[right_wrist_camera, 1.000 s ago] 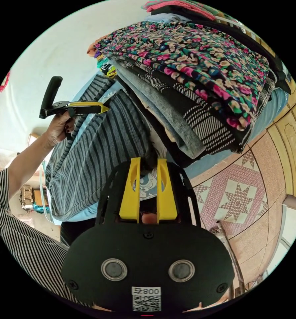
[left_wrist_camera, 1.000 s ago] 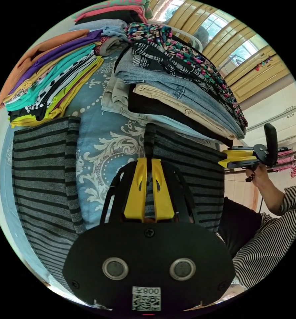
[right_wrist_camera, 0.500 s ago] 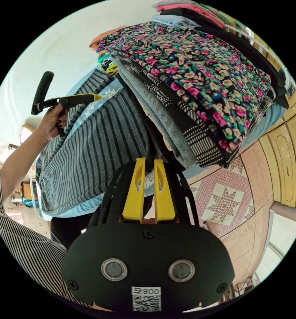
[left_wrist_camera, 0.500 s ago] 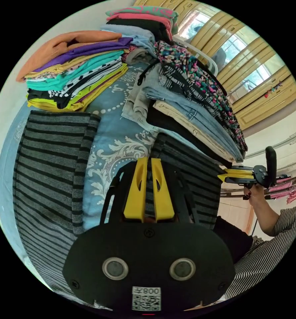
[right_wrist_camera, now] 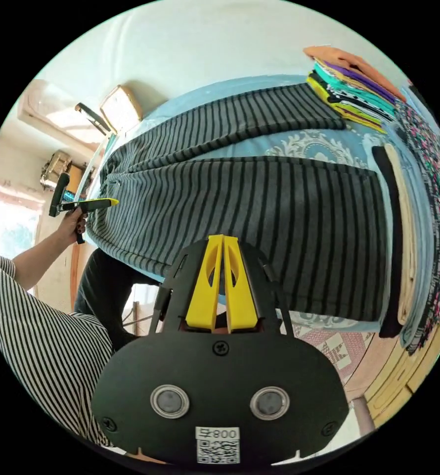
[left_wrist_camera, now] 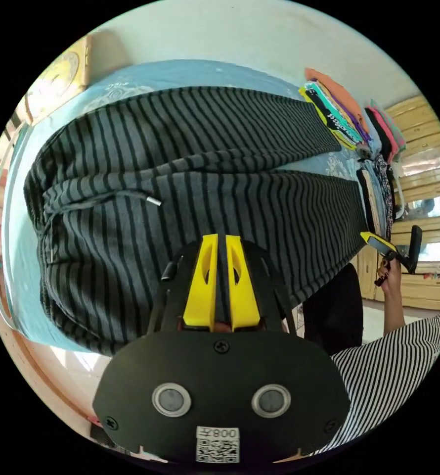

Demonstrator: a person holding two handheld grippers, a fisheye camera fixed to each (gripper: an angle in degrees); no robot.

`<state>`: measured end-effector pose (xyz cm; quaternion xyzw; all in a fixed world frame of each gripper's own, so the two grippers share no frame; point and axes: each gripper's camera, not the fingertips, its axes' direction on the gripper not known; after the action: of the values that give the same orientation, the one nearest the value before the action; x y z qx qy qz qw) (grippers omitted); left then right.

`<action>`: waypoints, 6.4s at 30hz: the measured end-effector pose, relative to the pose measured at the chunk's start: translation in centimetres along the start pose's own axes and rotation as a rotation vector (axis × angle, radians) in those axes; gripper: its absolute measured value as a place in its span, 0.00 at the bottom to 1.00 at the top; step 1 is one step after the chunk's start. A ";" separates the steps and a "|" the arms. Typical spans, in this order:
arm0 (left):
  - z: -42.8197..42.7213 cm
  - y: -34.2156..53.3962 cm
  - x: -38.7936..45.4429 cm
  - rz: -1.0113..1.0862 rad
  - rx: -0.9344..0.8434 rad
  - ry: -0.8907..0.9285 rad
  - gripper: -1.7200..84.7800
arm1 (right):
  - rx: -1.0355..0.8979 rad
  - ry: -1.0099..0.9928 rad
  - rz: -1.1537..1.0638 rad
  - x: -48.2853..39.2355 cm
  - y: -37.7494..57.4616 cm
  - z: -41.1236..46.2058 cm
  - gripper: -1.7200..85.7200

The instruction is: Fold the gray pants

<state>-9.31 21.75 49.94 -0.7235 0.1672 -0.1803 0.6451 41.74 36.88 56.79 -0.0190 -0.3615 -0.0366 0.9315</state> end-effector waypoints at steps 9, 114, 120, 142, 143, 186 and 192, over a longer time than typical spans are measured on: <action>-8.8 10.2 -14.2 -0.133 0.182 0.070 0.02 | -0.136 0.013 -0.216 -10.1 -10.0 4.9 0.02; -58.0 -22.9 -46.7 0.324 -0.018 -0.156 0.10 | -0.272 0.296 -0.920 -56.6 -72.0 22.4 0.12; -57.8 -22.6 -44.6 0.308 -0.036 -0.109 0.06 | -0.268 0.306 -0.894 -57.8 -71.0 22.2 0.10; -58.7 -12.3 -31.7 0.260 0.053 -0.356 0.04 | -0.223 0.305 -0.754 -60.7 -64.1 17.2 0.04; -58.7 -11.4 -31.0 0.258 0.060 -0.359 0.04 | -0.218 0.303 -0.751 -60.8 -63.5 16.7 0.04; -49.8 29.3 -13.6 0.356 0.084 -0.395 0.04 | -0.173 0.327 -0.689 -66.7 -25.5 11.0 0.04; -47.2 33.1 -14.0 0.362 0.047 -0.396 0.04 | -0.206 0.328 -0.727 -67.3 -21.0 14.0 0.04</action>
<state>-44.43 -16.49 21.22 -0.6878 0.1599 0.0791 0.7036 -18.92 20.44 21.94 0.0229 -0.1860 -0.4018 0.8963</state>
